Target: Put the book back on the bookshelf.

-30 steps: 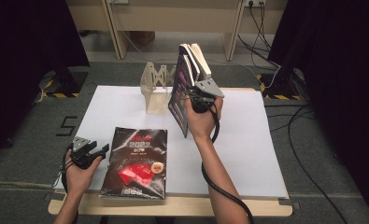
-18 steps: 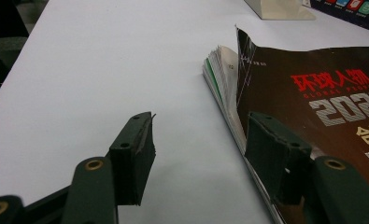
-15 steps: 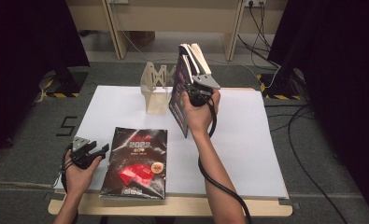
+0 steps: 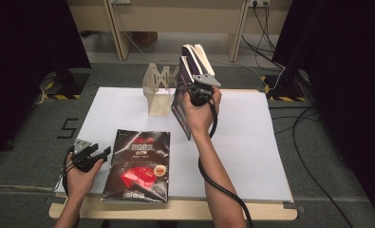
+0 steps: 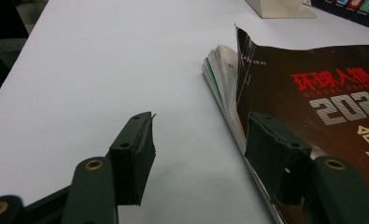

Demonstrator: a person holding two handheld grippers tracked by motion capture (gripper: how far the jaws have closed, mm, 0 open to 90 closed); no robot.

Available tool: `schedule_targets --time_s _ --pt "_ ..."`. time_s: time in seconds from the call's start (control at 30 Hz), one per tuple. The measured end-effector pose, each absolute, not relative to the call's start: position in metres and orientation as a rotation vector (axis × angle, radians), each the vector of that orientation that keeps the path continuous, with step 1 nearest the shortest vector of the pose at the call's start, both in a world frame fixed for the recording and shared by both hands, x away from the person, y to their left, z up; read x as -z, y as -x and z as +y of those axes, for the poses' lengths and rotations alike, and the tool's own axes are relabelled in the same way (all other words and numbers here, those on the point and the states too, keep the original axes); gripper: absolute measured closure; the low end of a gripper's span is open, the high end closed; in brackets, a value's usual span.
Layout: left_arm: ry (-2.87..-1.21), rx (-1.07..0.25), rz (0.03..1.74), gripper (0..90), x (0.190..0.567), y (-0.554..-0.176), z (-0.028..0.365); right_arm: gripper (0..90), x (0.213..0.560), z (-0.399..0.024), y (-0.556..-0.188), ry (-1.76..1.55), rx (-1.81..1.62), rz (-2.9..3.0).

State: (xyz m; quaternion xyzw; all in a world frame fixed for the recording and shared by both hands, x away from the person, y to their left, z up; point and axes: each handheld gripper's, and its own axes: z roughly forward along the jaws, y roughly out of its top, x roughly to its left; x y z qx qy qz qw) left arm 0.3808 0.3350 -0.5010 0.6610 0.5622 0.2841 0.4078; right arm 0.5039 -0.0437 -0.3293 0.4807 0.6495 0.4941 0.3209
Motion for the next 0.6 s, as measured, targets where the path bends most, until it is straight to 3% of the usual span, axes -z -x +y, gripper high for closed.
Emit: schedule_targets --time_s 0.6 --pt "-1.660 -0.712 1.412 40.7 0.5011 -0.3806 0.3352 84.7 0.3273 -0.0382 -0.5066 -1.249 -1.415 1.668"
